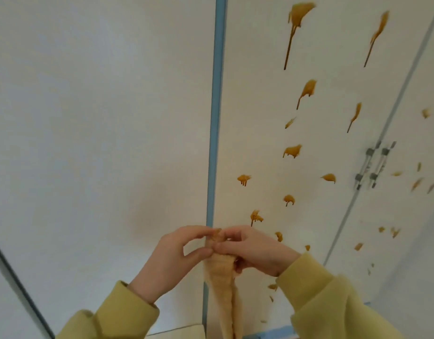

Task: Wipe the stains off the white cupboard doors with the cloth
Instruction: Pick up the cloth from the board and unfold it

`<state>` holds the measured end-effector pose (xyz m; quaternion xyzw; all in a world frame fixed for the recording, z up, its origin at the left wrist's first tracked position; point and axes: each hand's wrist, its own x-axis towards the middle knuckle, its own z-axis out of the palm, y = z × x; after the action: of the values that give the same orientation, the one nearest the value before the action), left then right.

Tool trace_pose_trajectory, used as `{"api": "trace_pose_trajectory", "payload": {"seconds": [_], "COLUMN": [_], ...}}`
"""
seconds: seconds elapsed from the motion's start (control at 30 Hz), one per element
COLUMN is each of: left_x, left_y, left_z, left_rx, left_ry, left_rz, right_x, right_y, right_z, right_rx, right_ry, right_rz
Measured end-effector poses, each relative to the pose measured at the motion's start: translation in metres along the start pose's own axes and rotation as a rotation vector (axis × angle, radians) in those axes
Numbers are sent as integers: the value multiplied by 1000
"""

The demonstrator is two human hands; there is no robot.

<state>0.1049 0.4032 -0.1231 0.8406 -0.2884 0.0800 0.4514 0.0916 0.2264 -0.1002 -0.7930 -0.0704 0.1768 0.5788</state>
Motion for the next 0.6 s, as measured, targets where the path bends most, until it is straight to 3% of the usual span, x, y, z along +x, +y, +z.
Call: {"api": "trace_pose_trajectory", "payload": {"seconds": [0.17,0.4,0.6], "left_x": [21,27,28], "left_y": [28,52,68], "left_z": [-3,-18,-32], "left_rx": [56,10,107], "left_ry": [48,22,27], "left_rz": [143,194,258], "right_x": [-32,-51,-63], "right_y": [-38,-64,-82], "right_z": [-21,-31,-31], "right_rx": [-203,-268,-405], "right_ry": [48,205,339], "right_rz": [-72,-171,-225]}}
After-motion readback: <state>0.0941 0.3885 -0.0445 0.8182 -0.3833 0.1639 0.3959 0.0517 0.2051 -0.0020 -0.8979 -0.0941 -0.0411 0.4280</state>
